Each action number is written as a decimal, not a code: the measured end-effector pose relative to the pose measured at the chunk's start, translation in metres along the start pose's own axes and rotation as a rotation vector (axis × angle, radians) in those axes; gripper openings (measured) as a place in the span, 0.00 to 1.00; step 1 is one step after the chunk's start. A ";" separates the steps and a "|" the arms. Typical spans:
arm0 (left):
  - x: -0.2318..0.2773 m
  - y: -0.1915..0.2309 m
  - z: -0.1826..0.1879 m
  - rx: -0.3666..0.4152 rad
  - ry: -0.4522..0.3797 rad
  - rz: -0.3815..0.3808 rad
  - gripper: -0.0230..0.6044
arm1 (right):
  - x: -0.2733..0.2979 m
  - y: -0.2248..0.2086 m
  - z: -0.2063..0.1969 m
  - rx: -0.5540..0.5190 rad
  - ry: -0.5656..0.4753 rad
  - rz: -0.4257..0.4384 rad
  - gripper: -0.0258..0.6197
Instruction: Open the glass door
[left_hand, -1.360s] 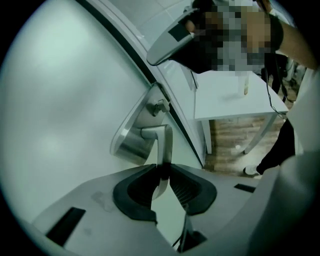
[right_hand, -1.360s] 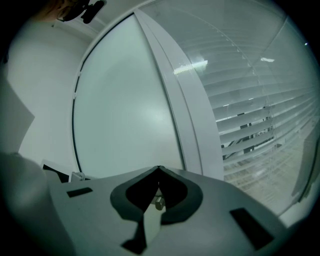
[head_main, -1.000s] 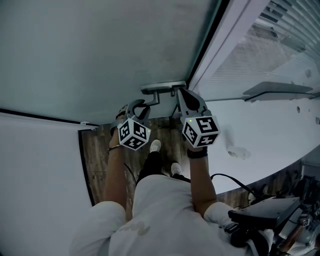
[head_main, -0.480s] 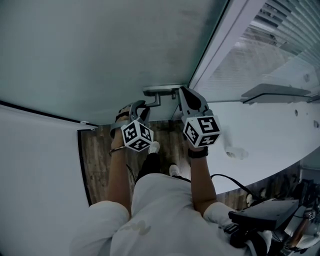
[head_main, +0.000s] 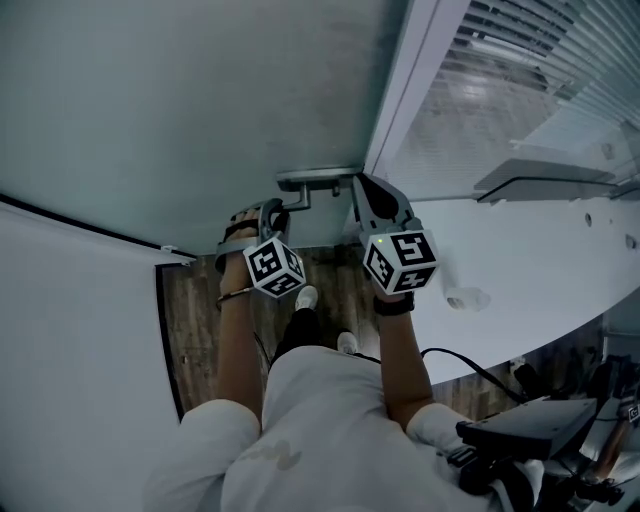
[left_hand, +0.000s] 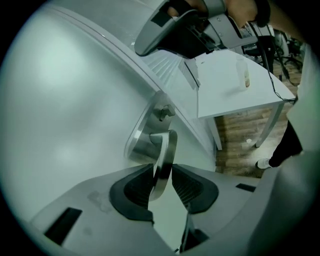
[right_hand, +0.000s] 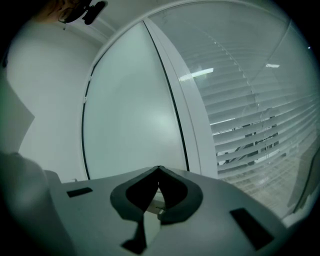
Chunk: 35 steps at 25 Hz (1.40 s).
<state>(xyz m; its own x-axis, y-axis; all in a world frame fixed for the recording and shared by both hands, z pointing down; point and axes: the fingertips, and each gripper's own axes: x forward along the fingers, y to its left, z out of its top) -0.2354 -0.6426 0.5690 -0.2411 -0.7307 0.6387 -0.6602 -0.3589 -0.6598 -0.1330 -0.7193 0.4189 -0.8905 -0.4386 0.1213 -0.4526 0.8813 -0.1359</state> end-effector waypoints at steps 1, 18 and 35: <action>0.000 -0.001 0.000 0.013 0.012 0.001 0.21 | -0.004 -0.002 0.002 0.000 -0.004 -0.002 0.04; -0.022 -0.023 -0.007 0.114 0.139 0.055 0.21 | -0.060 0.005 0.026 -0.018 -0.057 0.000 0.04; -0.051 -0.057 -0.022 0.097 0.205 0.102 0.21 | -0.133 0.035 0.005 -0.042 -0.068 0.067 0.04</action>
<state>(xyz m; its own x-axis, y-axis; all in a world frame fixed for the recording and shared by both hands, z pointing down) -0.2014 -0.5719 0.5823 -0.4489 -0.6361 0.6276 -0.5559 -0.3510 -0.7535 -0.0309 -0.6315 0.3932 -0.9204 -0.3883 0.0461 -0.3910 0.9150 -0.0995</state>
